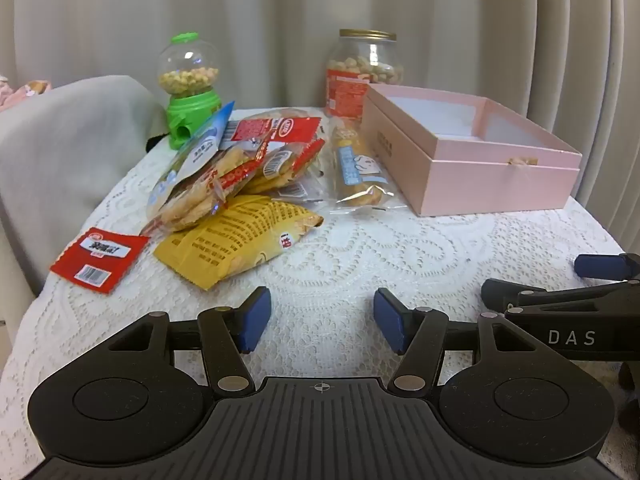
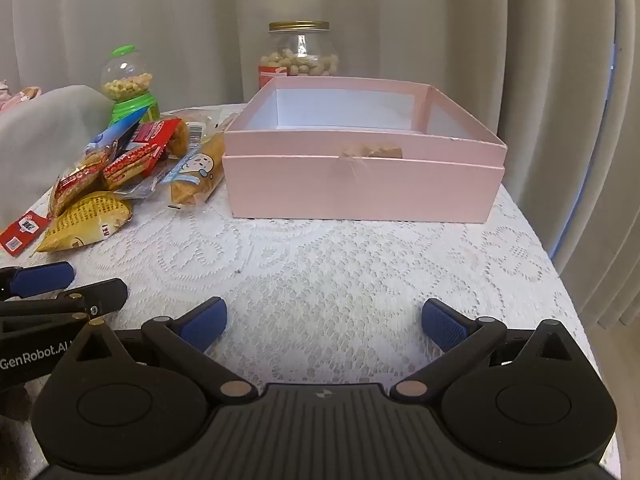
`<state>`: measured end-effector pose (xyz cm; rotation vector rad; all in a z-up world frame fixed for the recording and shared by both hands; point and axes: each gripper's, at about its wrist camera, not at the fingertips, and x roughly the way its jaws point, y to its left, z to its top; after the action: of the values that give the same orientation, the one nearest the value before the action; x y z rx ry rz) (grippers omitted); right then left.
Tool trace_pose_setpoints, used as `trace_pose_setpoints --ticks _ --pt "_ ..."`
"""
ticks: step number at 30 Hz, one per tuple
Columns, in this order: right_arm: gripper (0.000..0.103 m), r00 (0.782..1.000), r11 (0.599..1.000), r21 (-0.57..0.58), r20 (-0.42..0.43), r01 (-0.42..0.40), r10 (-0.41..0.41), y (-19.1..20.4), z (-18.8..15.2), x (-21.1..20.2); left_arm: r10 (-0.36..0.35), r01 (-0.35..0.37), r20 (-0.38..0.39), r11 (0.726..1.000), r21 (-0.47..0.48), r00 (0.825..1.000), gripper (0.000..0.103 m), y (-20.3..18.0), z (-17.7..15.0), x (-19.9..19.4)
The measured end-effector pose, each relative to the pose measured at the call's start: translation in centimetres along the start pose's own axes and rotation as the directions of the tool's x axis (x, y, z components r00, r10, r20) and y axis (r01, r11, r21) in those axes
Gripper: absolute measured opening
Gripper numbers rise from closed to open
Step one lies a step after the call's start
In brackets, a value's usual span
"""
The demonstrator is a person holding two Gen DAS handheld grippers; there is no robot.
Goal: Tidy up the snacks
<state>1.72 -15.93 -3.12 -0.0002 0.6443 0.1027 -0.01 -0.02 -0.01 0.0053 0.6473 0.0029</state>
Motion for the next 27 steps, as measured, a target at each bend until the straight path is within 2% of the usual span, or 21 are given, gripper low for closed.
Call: trace_pose_setpoints --ticks 13,14,27 --pt "0.103 0.999 0.999 0.039 -0.015 0.031 -0.03 -0.32 -0.18 -0.29 0.002 -0.002 -0.002 1.0 0.002 1.0 0.064 0.03 0.01 0.03" --pt "0.103 1.0 1.0 -0.004 -0.007 -0.006 0.006 -0.03 0.03 0.05 0.004 -0.004 -0.002 1.0 0.003 1.0 0.064 0.02 0.03 0.06" --pt "0.103 1.0 1.0 -0.007 -0.006 -0.008 0.008 -0.13 0.06 0.07 0.021 -0.021 0.0 1.0 0.005 1.0 0.064 0.03 -0.12 -0.4"
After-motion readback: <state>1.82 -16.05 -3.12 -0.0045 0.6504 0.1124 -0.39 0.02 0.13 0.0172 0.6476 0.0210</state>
